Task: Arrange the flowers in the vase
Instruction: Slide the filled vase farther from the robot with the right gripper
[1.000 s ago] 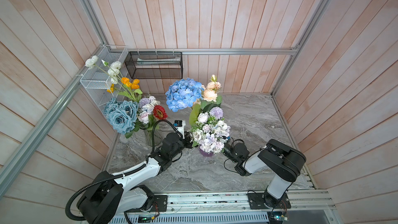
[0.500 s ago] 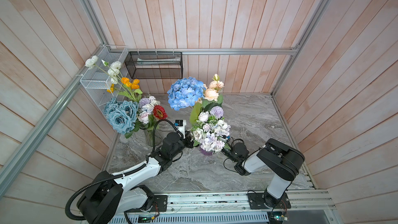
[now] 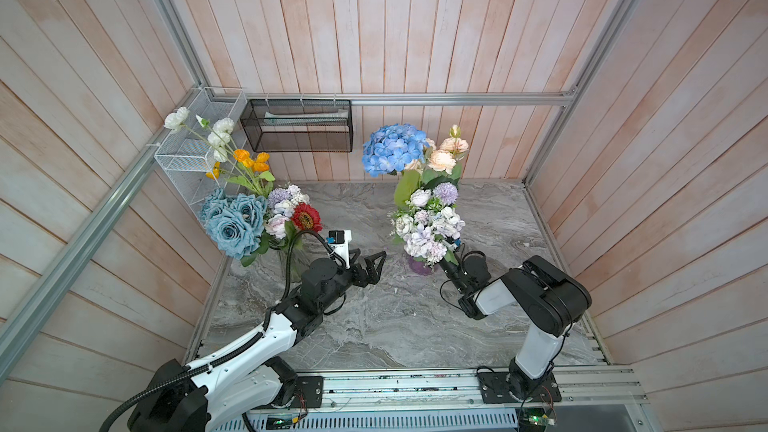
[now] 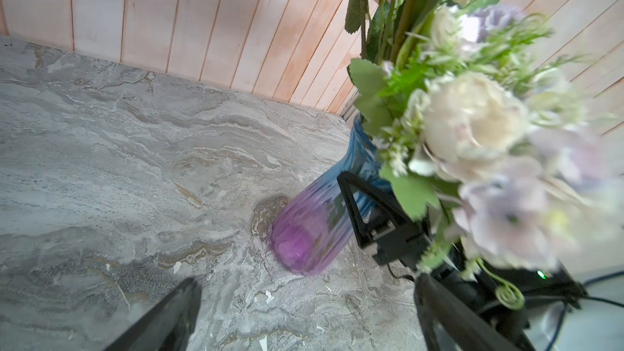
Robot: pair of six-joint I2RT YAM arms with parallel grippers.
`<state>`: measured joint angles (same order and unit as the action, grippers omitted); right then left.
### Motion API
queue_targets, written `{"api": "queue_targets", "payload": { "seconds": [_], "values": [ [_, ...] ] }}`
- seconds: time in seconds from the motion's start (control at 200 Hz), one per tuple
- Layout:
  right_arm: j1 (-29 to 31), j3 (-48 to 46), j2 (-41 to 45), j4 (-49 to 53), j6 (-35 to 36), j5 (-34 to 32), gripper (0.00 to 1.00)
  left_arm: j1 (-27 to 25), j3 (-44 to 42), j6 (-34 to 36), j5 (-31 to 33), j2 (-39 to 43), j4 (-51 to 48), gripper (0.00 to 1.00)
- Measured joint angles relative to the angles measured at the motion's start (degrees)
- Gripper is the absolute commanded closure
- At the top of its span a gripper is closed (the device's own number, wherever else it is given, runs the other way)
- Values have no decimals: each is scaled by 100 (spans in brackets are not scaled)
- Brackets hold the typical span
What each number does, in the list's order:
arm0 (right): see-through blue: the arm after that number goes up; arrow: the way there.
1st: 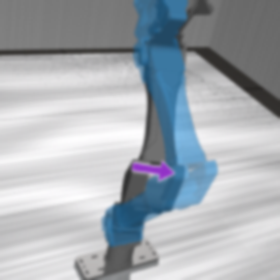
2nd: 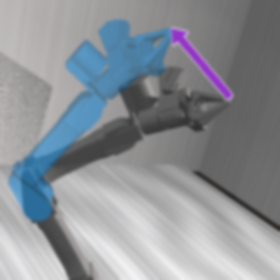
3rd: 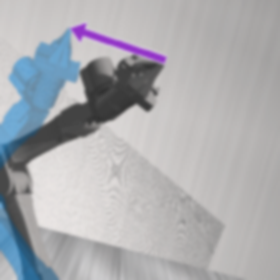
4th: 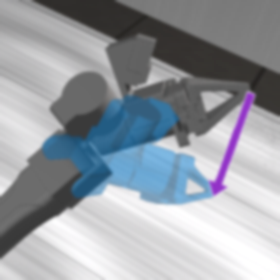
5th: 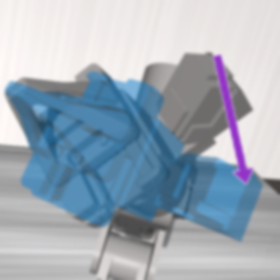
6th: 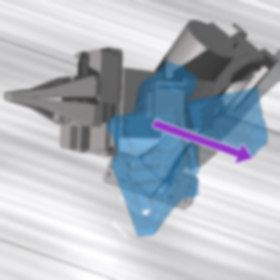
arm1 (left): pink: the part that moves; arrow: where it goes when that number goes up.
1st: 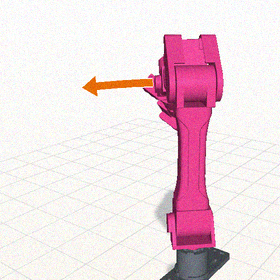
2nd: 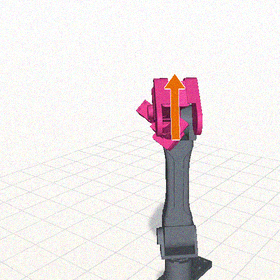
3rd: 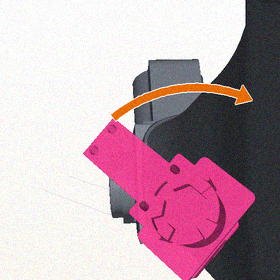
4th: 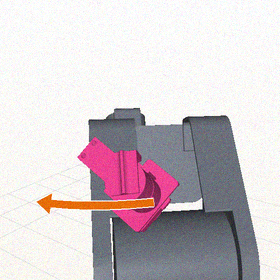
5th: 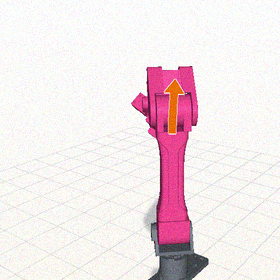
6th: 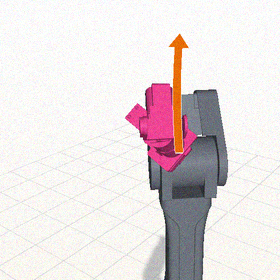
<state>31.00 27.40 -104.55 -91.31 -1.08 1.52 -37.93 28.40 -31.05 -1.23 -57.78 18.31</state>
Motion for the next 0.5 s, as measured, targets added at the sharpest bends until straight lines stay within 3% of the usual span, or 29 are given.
{"api": "queue_targets", "payload": {
  "seconds": [0.275,0.41,0.5],
  "values": [
    [-599,962,-686,136,157,-146,50,0,2,90,-22,258,-345,0],
    [-621,1143,-872,42,267,-164,36,-2,2,111,-28,310,-474,0],
    [-619,1145,-903,-33,339,-162,19,-2,2,133,-26,367,-557,0]
  ]
}}
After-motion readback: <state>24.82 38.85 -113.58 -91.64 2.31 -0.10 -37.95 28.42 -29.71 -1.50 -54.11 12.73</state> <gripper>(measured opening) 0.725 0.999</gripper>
